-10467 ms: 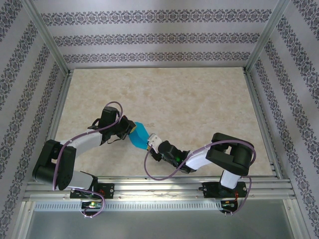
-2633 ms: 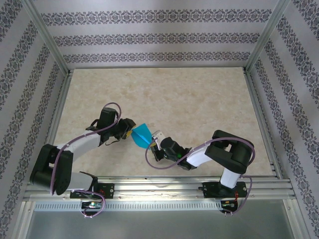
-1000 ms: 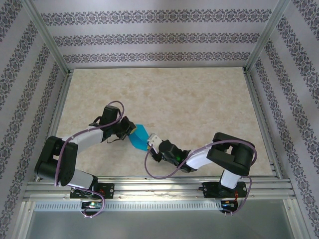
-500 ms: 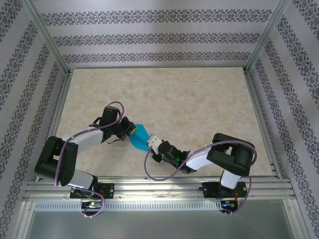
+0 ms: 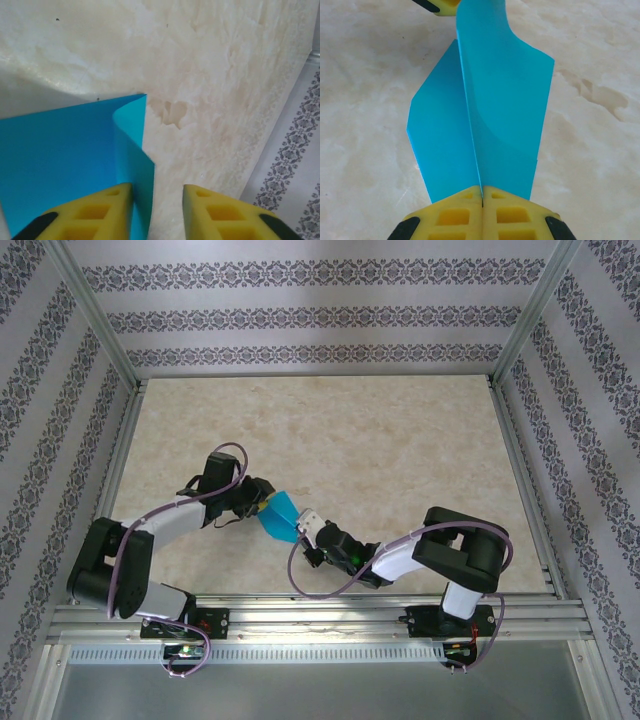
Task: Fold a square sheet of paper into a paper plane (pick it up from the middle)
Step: Fourth fold the wing at the center of the table.
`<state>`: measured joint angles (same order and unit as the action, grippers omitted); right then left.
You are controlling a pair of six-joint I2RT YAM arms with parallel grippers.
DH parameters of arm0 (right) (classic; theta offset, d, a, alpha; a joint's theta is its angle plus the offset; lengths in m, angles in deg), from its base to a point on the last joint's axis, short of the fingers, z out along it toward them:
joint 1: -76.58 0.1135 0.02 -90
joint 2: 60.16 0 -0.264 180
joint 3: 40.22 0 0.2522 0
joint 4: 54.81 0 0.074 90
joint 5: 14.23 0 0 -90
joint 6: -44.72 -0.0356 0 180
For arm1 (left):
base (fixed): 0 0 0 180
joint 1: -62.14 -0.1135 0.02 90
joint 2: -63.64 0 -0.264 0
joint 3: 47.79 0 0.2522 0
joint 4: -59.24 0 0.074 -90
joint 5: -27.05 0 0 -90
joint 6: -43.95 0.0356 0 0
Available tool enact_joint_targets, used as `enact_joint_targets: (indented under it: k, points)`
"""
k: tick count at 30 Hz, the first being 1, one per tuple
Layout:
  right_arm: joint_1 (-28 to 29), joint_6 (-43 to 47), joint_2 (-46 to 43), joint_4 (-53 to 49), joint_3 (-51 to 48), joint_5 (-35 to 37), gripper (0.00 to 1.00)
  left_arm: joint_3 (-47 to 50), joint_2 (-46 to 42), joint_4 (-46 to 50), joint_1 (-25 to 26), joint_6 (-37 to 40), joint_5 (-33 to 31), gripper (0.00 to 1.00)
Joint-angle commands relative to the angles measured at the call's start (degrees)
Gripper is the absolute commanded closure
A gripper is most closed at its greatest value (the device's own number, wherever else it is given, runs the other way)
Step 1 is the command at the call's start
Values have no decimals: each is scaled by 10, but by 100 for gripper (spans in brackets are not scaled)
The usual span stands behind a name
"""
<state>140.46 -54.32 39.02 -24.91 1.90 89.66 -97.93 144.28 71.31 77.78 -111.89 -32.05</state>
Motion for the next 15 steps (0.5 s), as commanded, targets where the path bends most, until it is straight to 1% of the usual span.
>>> enact_joint_targets:
  k: [1,5,11,15]
  points:
    - [-8,-56,8,-3,14,-29,100,0,-25,26,-5,27,-24,61]
    - [-18,-90,11,-5,15,-43,100,-13,-39,47,-6,51,-42,57]
    - [-33,-159,15,1,13,-66,100,-25,-61,87,-5,87,-65,55]
    - [-36,-166,16,-31,29,-77,100,-21,-76,86,-6,93,-71,55]
